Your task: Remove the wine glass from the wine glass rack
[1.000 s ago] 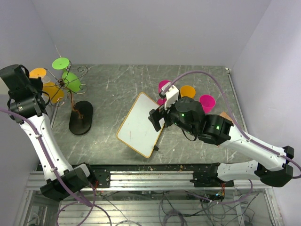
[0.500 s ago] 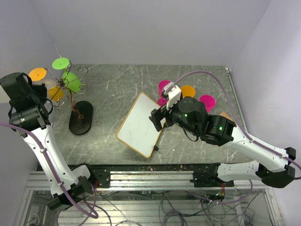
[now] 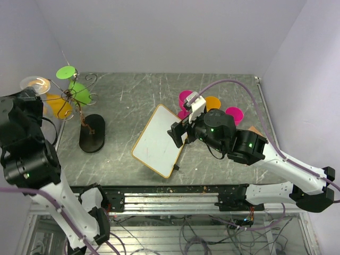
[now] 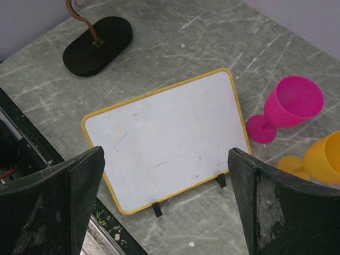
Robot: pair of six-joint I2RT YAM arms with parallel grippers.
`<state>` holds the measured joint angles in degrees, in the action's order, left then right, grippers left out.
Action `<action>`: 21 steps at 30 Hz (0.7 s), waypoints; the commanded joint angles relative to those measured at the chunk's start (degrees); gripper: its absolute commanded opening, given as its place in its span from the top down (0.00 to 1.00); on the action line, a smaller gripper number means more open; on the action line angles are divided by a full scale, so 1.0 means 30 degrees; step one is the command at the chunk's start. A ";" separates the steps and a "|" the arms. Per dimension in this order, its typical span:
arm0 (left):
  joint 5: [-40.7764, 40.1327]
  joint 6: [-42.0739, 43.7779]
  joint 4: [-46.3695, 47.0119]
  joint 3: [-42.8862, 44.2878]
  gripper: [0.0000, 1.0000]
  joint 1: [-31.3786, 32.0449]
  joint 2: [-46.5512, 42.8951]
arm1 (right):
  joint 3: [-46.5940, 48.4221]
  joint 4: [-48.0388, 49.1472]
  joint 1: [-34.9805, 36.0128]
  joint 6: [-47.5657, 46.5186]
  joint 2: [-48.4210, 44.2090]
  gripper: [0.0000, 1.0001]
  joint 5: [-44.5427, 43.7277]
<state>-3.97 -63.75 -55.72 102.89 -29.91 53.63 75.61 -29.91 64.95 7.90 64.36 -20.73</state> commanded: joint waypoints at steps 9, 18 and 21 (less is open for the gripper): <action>0.3292 0.0920 0.5223 0.1106 0.93 -0.0063 -0.1195 | -0.0124 0.1563 0.0084 0.0467 0.0078 0.00 0.0697; 1.3083 -0.7182 1.9138 -0.5807 0.93 0.0282 -0.0698 | 0.1006 0.2547 -0.0959 0.0958 0.0849 0.00 0.2501; 1.4251 -1.0628 2.5665 -0.7952 0.93 0.0810 0.0009 | 0.1636 0.3110 -0.3378 0.1930 0.1132 0.00 0.5624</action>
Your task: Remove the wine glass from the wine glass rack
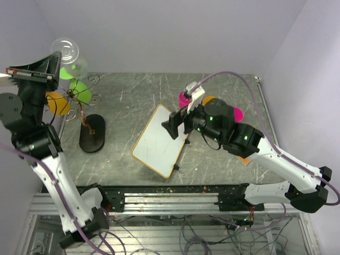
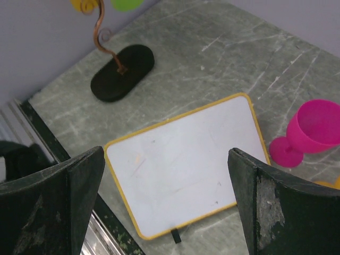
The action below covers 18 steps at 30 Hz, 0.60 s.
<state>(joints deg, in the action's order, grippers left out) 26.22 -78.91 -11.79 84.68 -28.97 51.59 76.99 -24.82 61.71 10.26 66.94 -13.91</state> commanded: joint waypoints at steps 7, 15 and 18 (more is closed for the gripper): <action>0.3921 -0.7860 1.6195 -0.2388 0.93 0.2645 0.2166 | 0.1222 0.5192 -0.8894 0.6592 0.1396 0.00 1.3163; 0.3517 -0.7823 1.8414 -0.2752 0.93 0.8185 0.3659 | -0.1515 1.4187 -1.1566 1.3644 0.2277 0.00 1.9013; 0.3528 -0.8259 1.9568 -0.3662 0.93 0.9696 0.4010 | -0.2504 1.7254 -1.1965 1.5492 0.2082 0.00 1.8908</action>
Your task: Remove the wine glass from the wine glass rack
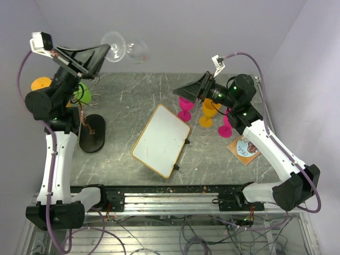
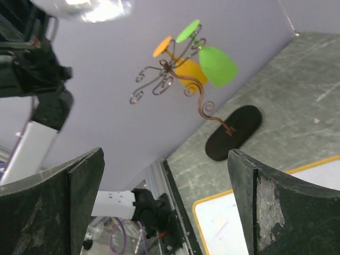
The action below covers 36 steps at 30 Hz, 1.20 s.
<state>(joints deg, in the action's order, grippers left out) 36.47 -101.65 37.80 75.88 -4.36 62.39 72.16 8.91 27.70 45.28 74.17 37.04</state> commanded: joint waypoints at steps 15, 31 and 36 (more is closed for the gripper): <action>-0.1057 -0.2793 0.9436 -0.4715 0.93 0.6273 0.0249 | -0.3580 2.0890 -0.0834 1.1001 0.1420 0.14 0.2041; -0.3037 -0.3009 1.2565 -0.6152 0.93 0.9213 0.1039 | -0.2919 2.9342 -0.0856 1.5695 0.2715 0.60 0.2085; -0.3729 -0.3093 1.4068 -0.6660 0.93 0.9744 0.1190 | -0.2337 3.1221 -0.0852 1.6781 0.2850 0.87 0.1546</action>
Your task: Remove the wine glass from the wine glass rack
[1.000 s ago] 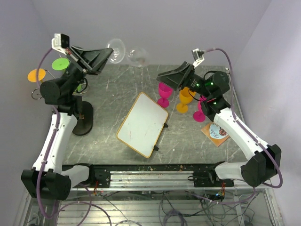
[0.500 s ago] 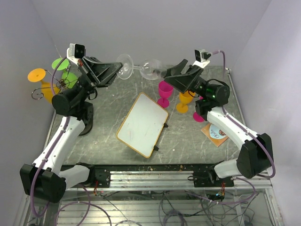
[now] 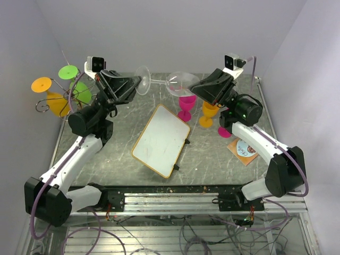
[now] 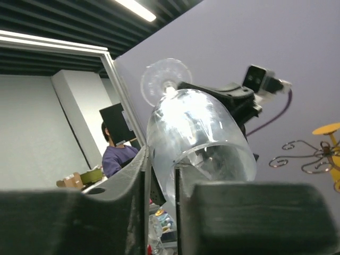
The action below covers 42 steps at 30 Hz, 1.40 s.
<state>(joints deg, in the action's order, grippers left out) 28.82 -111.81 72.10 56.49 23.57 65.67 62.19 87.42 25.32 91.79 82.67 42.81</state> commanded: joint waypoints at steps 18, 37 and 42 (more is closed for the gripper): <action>-0.0263 0.4249 -0.0807 -0.2497 0.01 0.0609 -0.2202 | -0.0406 -0.6630 -0.0091 -0.8921 -0.6147 1.00 -0.3140; -0.0914 1.5376 -2.0229 0.2564 0.00 0.0609 -0.5518 | 0.9025 -3.9751 -0.0116 -2.4293 -0.5142 1.00 -2.4898; -0.0898 1.6219 -2.1160 0.3237 0.01 0.0609 -0.5345 | 1.1287 -4.2692 -0.1116 -2.5670 -0.2151 1.00 -2.4350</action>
<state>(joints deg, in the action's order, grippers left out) 26.92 -68.75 16.58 64.16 25.08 48.80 89.84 -31.70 24.56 20.86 71.44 -26.63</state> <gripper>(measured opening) 0.999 0.057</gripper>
